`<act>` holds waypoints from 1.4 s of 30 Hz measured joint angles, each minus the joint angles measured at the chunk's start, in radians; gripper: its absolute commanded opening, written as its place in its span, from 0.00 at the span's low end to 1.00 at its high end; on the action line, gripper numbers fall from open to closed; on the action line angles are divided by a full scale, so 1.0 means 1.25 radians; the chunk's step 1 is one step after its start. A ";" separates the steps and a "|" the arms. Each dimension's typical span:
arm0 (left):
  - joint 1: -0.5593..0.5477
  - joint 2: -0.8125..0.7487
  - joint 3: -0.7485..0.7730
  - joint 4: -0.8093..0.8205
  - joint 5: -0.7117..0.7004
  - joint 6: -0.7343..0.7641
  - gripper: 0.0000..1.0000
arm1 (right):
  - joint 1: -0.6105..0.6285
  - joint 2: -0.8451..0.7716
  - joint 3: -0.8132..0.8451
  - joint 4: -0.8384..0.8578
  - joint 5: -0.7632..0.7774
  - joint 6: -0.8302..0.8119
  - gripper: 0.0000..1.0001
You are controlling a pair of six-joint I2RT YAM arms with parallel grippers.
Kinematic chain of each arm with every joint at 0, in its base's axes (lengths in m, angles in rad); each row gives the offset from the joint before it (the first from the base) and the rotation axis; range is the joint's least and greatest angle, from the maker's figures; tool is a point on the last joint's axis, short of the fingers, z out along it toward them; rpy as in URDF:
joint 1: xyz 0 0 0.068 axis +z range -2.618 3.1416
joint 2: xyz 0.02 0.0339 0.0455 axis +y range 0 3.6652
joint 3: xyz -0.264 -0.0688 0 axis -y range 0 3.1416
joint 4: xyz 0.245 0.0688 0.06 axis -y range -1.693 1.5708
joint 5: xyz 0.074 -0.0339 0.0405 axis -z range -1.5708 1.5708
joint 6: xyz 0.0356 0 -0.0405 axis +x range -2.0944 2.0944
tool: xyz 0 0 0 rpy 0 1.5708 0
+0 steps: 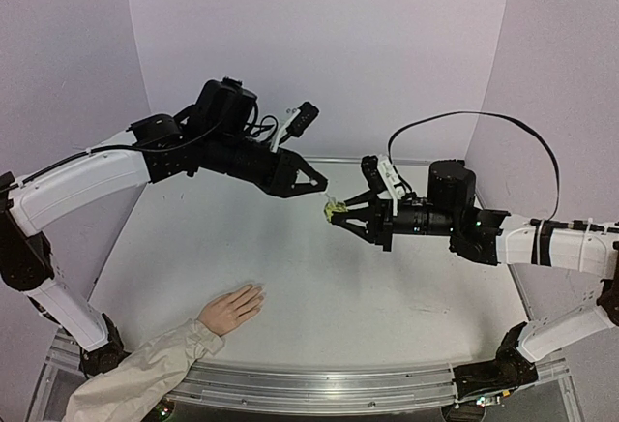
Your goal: Paint the nails
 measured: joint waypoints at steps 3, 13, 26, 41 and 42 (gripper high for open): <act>0.000 0.006 0.000 0.000 0.002 0.000 0.00 | 0.000 0.002 0.000 -0.003 0.000 0.000 0.00; 0.000 0.024 0.005 -0.019 0.014 0.002 0.00 | 0.000 0.016 0.005 -0.002 -0.001 0.000 0.00; -0.001 0.054 0.045 -0.068 0.010 0.015 0.00 | 0.000 0.038 0.027 -0.003 -0.005 0.000 0.00; 0.004 0.111 0.184 -0.302 -0.252 -0.007 0.00 | 0.111 0.205 0.150 0.030 0.351 -0.070 0.00; 0.006 0.111 0.184 -0.308 -0.268 -0.008 0.00 | 0.116 0.223 0.160 0.042 0.365 -0.068 0.00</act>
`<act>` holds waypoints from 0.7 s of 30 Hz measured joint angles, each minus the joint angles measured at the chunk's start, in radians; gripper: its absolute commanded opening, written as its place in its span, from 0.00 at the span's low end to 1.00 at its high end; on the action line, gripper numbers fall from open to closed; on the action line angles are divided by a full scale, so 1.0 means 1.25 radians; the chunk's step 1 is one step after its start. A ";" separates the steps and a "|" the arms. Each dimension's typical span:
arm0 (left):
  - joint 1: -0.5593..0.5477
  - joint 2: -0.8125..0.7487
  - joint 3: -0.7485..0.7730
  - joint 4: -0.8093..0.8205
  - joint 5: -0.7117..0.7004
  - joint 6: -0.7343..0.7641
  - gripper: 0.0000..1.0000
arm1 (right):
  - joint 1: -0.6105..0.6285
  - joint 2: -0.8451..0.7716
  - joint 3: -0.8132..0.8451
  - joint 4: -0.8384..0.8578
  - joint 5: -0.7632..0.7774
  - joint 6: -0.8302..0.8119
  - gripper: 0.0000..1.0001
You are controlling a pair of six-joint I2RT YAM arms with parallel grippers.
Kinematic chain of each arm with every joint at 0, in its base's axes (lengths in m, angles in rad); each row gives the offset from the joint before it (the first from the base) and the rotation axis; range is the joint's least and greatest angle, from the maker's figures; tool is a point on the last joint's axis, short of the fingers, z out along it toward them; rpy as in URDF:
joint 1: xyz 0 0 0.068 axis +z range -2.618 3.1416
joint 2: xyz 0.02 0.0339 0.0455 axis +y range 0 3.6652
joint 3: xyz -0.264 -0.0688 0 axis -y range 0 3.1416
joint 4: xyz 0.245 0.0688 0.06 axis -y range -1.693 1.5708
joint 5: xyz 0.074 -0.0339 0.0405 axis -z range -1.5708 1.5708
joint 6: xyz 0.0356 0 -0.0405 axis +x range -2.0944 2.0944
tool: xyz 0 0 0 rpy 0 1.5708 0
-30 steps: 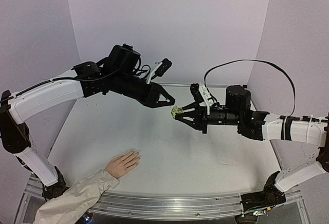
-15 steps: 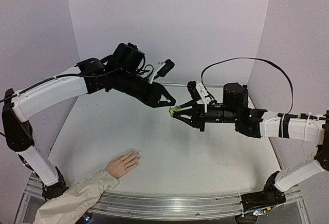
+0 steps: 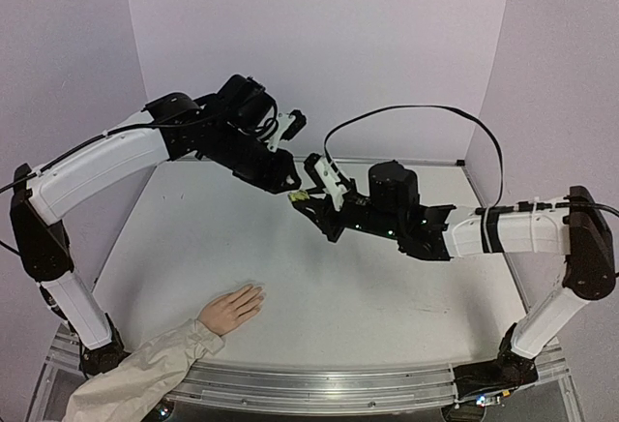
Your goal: Paint the nails
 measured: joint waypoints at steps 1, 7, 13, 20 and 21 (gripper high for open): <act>0.002 0.000 0.000 -0.004 -0.014 -0.002 0.00 | 0.002 0.016 0.011 0.008 0.010 0.002 0.00; 0.029 -0.015 -0.025 0.013 -0.009 -0.012 0.00 | 0.003 0.054 0.043 0.027 0.012 0.020 0.00; 0.100 -0.070 -0.079 0.023 0.207 0.072 0.00 | -0.021 0.054 0.066 0.016 -0.199 0.095 0.00; 0.120 -0.160 -0.151 0.016 0.447 0.289 0.00 | -0.039 0.041 0.088 0.007 -0.522 0.270 0.00; 0.119 -0.167 -0.155 0.016 0.471 0.317 0.00 | -0.039 0.040 0.090 0.018 -0.553 0.301 0.00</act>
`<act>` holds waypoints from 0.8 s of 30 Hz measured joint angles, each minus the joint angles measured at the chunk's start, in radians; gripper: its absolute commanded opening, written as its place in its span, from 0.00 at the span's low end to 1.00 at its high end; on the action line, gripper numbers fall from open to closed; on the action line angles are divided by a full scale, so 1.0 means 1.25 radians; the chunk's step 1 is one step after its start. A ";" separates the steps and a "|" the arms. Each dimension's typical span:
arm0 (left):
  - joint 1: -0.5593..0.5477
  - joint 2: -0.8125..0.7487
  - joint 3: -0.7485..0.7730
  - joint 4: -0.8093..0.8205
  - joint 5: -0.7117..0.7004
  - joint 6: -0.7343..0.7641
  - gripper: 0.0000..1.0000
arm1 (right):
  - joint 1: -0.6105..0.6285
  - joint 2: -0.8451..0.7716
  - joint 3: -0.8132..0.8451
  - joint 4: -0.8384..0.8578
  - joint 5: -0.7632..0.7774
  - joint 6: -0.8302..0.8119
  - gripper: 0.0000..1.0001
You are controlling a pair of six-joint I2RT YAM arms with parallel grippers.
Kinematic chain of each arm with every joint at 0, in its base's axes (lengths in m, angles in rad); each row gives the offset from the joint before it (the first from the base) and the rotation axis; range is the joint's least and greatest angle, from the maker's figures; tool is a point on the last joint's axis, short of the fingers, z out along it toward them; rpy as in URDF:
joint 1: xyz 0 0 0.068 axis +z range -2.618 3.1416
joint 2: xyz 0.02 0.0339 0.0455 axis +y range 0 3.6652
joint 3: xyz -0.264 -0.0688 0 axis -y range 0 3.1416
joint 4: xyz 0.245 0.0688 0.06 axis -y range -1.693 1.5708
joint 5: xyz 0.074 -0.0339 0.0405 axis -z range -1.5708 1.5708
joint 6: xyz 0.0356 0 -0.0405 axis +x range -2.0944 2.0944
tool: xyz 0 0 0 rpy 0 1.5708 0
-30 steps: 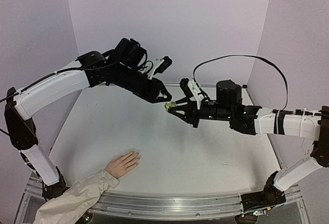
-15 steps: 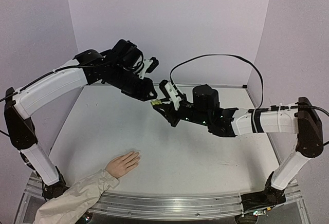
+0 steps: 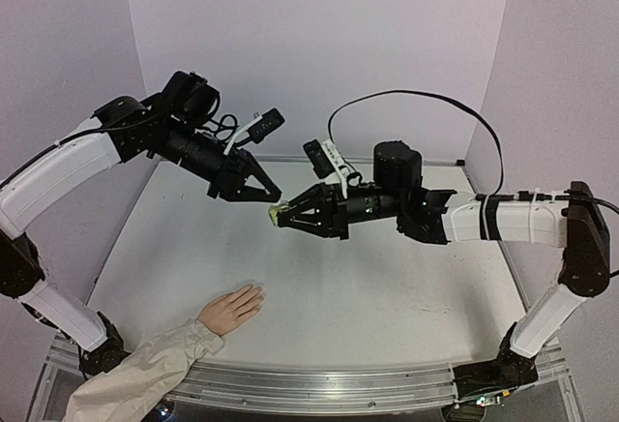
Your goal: Paint the nails
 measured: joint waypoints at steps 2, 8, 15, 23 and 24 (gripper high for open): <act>-0.002 -0.010 -0.005 0.002 0.041 0.052 0.00 | 0.000 0.000 0.004 0.023 -0.057 0.059 0.00; -0.001 -0.025 -0.015 0.013 0.197 0.174 0.00 | 0.000 0.000 0.028 0.058 -0.200 0.174 0.00; 0.000 -0.027 -0.014 0.014 0.306 0.227 0.00 | 0.011 0.001 0.047 0.089 -0.269 0.256 0.00; -0.002 -0.042 0.002 0.008 0.227 0.200 0.41 | 0.006 0.003 0.053 0.089 -0.243 0.233 0.00; -0.002 -0.047 0.001 -0.001 0.196 0.190 0.48 | 0.004 0.002 0.054 0.091 -0.223 0.204 0.00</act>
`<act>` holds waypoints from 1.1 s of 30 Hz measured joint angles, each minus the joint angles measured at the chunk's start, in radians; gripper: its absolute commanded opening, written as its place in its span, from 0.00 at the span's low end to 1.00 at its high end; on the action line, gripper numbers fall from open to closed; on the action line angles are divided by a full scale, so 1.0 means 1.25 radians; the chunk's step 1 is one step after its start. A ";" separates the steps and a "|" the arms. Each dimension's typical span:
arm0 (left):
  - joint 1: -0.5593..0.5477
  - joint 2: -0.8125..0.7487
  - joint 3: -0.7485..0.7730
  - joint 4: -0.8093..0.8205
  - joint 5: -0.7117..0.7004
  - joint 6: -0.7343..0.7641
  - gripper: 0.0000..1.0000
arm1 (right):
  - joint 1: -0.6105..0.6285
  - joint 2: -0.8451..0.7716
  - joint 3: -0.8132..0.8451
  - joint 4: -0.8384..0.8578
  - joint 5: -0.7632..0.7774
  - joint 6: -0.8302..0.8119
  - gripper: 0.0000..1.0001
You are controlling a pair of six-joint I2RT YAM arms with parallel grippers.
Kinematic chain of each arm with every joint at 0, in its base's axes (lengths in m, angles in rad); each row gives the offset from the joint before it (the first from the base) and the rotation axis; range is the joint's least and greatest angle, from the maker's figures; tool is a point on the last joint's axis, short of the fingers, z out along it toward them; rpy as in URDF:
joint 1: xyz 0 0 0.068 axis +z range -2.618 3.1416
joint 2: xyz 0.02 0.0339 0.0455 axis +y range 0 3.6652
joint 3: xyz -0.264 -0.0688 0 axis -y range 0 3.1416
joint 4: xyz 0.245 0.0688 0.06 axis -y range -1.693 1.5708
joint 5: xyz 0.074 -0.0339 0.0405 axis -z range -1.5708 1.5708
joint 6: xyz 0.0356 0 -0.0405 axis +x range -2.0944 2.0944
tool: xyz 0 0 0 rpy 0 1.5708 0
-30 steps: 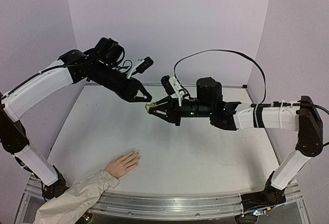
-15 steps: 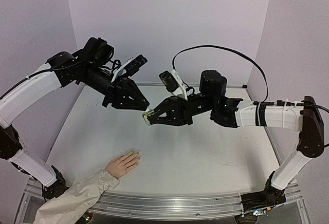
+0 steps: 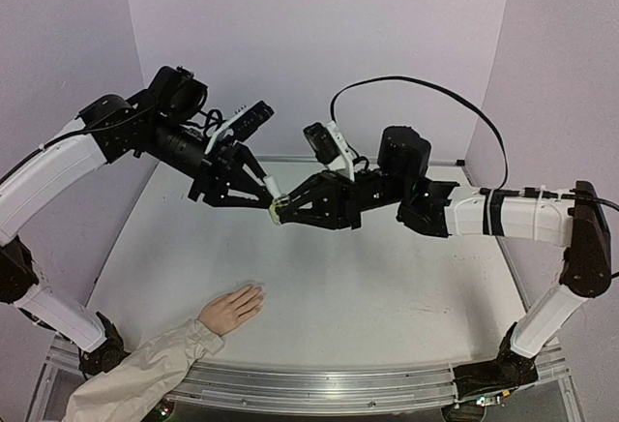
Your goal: Paint the nails
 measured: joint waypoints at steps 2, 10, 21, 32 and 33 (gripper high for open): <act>0.000 -0.010 -0.004 -0.005 -0.053 -0.021 0.60 | -0.004 -0.017 0.000 -0.020 0.039 -0.065 0.00; 0.013 -0.118 -0.061 0.023 -0.252 -0.127 0.84 | -0.010 -0.118 -0.039 -0.036 0.244 -0.268 0.00; 0.014 -0.202 -0.234 0.299 -0.491 -0.551 0.90 | 0.016 -0.054 -0.046 -0.066 0.765 -0.385 0.00; -0.003 -0.091 -0.234 0.488 -0.625 -0.649 0.72 | 0.087 0.055 0.020 -0.075 1.010 -0.419 0.00; -0.009 -0.079 -0.231 0.492 -0.632 -0.644 0.69 | 0.089 0.055 0.025 -0.074 1.017 -0.419 0.00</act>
